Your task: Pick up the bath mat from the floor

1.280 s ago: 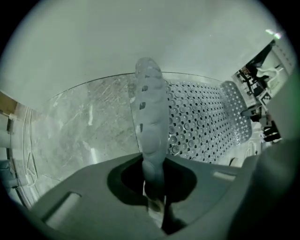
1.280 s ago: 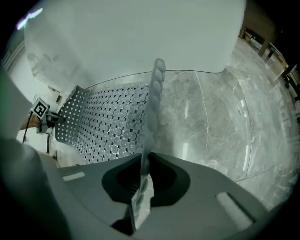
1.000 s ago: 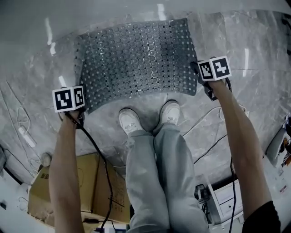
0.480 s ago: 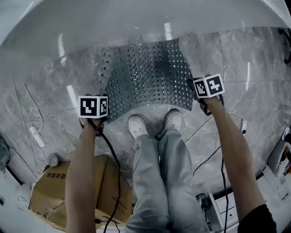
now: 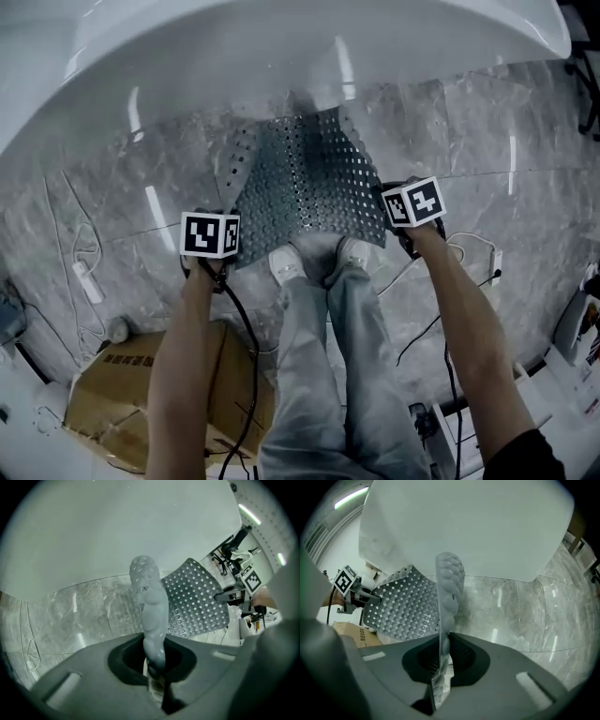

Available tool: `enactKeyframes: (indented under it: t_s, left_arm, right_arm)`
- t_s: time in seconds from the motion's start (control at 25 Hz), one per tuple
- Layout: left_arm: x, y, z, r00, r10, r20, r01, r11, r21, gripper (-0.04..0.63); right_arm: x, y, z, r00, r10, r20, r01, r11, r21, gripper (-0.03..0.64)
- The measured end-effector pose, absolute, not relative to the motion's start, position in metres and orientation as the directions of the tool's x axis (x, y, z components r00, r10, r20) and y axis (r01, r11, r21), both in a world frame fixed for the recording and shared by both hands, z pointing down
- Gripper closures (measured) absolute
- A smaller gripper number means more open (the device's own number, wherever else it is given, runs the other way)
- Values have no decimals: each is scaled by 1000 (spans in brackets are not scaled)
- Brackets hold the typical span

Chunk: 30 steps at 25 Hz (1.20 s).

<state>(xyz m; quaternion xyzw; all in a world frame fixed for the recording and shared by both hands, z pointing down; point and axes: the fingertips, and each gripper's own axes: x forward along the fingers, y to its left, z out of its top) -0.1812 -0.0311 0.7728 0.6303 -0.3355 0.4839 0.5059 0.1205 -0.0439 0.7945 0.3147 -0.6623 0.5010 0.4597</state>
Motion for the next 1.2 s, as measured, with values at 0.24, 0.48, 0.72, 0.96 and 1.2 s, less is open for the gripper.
enactKeyframes:
  t_s: [0.24, 0.48, 0.72, 0.96, 1.2]
  left_arm:
    - [-169, -22, 730, 331, 18, 944, -913, -247, 325, 572]
    - [-161, -22, 672, 339, -46, 940, -913, -257, 317, 572]
    - [-160, -27, 610, 366, -128, 922, -915, -229, 332, 572]
    - [-166, -21, 555, 381, -194, 904, -919, -190, 346, 572]
    - [-170, -19, 497, 384, -250, 889, -921, -176, 348, 574]
  right_arm:
    - [113, -36, 754, -364, -13, 931, -876, 344, -337, 595]
    - [110, -39, 692, -378, -74, 923, -874, 358, -330, 595]
    - [104, -44, 630, -398, -121, 910, -864, 384, -326, 595]
    - [94, -46, 578, -425, -159, 891, -855, 395, -337, 595]
    - [87, -45, 527, -441, -171, 881, -840, 423, -338, 595]
